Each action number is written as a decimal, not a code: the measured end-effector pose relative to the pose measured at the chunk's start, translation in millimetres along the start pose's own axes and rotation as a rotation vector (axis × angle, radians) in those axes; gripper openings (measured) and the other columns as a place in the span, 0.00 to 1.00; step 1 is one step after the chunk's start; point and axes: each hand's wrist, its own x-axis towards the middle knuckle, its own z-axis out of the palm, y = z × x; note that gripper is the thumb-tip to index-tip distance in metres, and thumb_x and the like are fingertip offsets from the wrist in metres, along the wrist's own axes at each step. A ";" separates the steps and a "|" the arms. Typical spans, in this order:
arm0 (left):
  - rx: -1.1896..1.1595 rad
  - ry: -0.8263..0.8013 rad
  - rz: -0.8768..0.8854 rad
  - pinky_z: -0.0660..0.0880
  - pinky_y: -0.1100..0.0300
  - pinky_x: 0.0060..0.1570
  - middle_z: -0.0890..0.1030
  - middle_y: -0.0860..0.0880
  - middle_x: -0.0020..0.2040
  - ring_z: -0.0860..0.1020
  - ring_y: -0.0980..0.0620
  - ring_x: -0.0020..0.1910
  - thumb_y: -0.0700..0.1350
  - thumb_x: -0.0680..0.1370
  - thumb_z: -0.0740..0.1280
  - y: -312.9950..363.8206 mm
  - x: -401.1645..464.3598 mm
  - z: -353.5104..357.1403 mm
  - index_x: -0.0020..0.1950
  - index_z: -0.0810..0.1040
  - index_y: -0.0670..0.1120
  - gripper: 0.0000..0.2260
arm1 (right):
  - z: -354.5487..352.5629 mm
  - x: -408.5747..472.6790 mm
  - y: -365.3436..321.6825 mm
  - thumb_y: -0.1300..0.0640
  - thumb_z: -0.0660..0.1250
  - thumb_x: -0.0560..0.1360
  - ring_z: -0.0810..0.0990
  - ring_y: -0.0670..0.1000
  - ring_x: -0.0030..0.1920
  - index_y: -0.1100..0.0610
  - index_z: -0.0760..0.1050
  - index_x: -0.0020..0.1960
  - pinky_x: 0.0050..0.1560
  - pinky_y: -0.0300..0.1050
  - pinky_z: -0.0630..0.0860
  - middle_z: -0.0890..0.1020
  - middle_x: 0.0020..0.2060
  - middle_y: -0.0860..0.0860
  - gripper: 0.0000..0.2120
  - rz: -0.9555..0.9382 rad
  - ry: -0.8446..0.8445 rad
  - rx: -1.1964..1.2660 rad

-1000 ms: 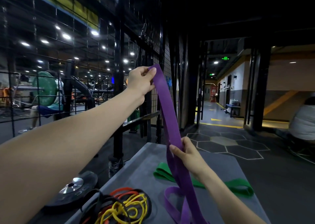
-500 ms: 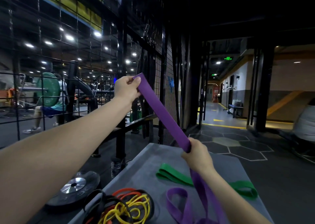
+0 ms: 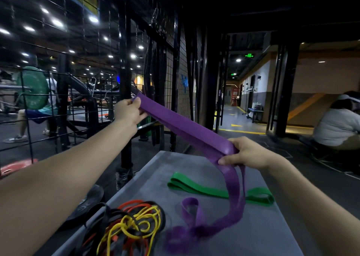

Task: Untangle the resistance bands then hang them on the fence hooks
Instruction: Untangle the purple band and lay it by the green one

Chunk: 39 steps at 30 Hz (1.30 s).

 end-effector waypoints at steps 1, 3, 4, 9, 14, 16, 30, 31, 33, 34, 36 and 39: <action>0.000 0.010 -0.014 0.77 0.57 0.48 0.78 0.48 0.43 0.78 0.51 0.48 0.39 0.80 0.60 -5.3 0.7 -1.2 0.51 0.72 0.42 0.03 | 3.7 -0.7 4.7 0.67 0.73 0.67 0.78 0.47 0.35 0.61 0.76 0.45 0.36 0.39 0.76 0.81 0.36 0.53 0.09 0.025 -0.020 0.035; 0.008 0.030 -0.046 0.77 0.58 0.47 0.77 0.48 0.41 0.78 0.53 0.45 0.39 0.80 0.60 -14.5 0.9 -4.9 0.46 0.72 0.42 0.05 | 15.5 -1.4 20.7 0.65 0.73 0.68 0.79 0.50 0.40 0.62 0.77 0.49 0.44 0.46 0.77 0.83 0.42 0.56 0.11 0.064 -0.021 0.078; 0.011 0.041 -0.061 0.77 0.58 0.47 0.77 0.48 0.41 0.78 0.53 0.42 0.39 0.80 0.60 -18.0 0.7 -7.7 0.43 0.72 0.42 0.07 | 22.7 -2.5 28.0 0.63 0.73 0.69 0.79 0.50 0.42 0.62 0.76 0.51 0.47 0.48 0.76 0.82 0.44 0.57 0.12 0.067 -0.010 0.082; -0.005 0.121 -0.136 0.77 0.58 0.44 0.76 0.48 0.41 0.77 0.55 0.37 0.38 0.80 0.62 -34.3 7.6 -25.3 0.40 0.71 0.44 0.08 | 52.0 -1.6 41.1 0.60 0.75 0.66 0.75 0.47 0.37 0.63 0.76 0.47 0.41 0.43 0.72 0.79 0.37 0.53 0.14 0.046 0.009 -0.096; 0.008 0.158 -0.179 0.78 0.57 0.44 0.77 0.47 0.42 0.78 0.53 0.41 0.38 0.79 0.63 -38.2 6.2 -30.7 0.41 0.71 0.42 0.07 | 63.3 7.7 46.9 0.59 0.70 0.65 0.74 0.48 0.33 0.55 0.75 0.38 0.36 0.44 0.70 0.80 0.34 0.55 0.05 0.044 0.093 -0.446; 0.028 0.178 -0.188 0.78 0.57 0.45 0.77 0.46 0.43 0.79 0.50 0.46 0.39 0.79 0.63 -42.2 6.1 -34.4 0.46 0.70 0.42 0.03 | 66.3 7.2 52.3 0.59 0.70 0.66 0.73 0.50 0.35 0.53 0.72 0.37 0.35 0.43 0.66 0.77 0.33 0.51 0.07 0.035 0.142 -0.529; 0.068 0.191 -0.264 0.77 0.58 0.44 0.77 0.47 0.40 0.78 0.54 0.35 0.39 0.79 0.63 -80.1 2.6 -51.9 0.52 0.71 0.41 0.03 | 59.1 -13.0 82.4 0.71 0.69 0.70 0.82 0.50 0.37 0.62 0.74 0.45 0.44 0.39 0.75 0.84 0.37 0.57 0.08 0.100 -0.026 0.072; 0.070 0.188 -0.269 0.78 0.58 0.44 0.77 0.47 0.39 0.78 0.54 0.34 0.39 0.79 0.63 -82.5 2.2 -51.7 0.51 0.71 0.41 0.03 | 58.7 -13.2 83.8 0.70 0.69 0.70 0.82 0.47 0.38 0.61 0.74 0.45 0.44 0.37 0.75 0.84 0.38 0.56 0.07 0.107 -0.033 0.036; 0.073 0.177 -0.282 0.78 0.58 0.44 0.77 0.47 0.39 0.78 0.54 0.35 0.39 0.79 0.63 -87.4 2.5 -52.6 0.48 0.72 0.41 0.02 | 57.8 -14.9 85.1 0.69 0.68 0.71 0.81 0.44 0.38 0.60 0.74 0.45 0.43 0.36 0.74 0.84 0.40 0.55 0.06 0.105 -0.042 0.027; 0.077 0.171 -0.287 0.78 0.57 0.44 0.78 0.47 0.39 0.78 0.54 0.35 0.39 0.79 0.63 -90.4 3.8 -53.6 0.48 0.73 0.40 0.02 | 57.1 -16.0 85.9 0.69 0.68 0.72 0.81 0.44 0.38 0.60 0.73 0.45 0.42 0.36 0.75 0.83 0.40 0.56 0.06 0.104 -0.037 0.048; 0.090 0.161 -0.294 0.77 0.56 0.44 0.78 0.47 0.40 0.78 0.54 0.36 0.39 0.79 0.63 -96.7 6.0 -56.1 0.49 0.73 0.40 0.02 | 56.0 -19.7 85.1 0.69 0.66 0.73 0.80 0.46 0.35 0.60 0.72 0.45 0.38 0.36 0.76 0.81 0.40 0.55 0.06 0.118 -0.013 0.112; 0.097 0.156 -0.302 0.77 0.56 0.44 0.77 0.47 0.40 0.78 0.54 0.35 0.39 0.79 0.63 -104.0 6.6 -57.6 0.55 0.74 0.38 0.06 | 54.3 -24.4 83.8 0.69 0.65 0.74 0.78 0.52 0.37 0.58 0.70 0.50 0.35 0.40 0.78 0.80 0.44 0.59 0.09 0.109 0.025 0.202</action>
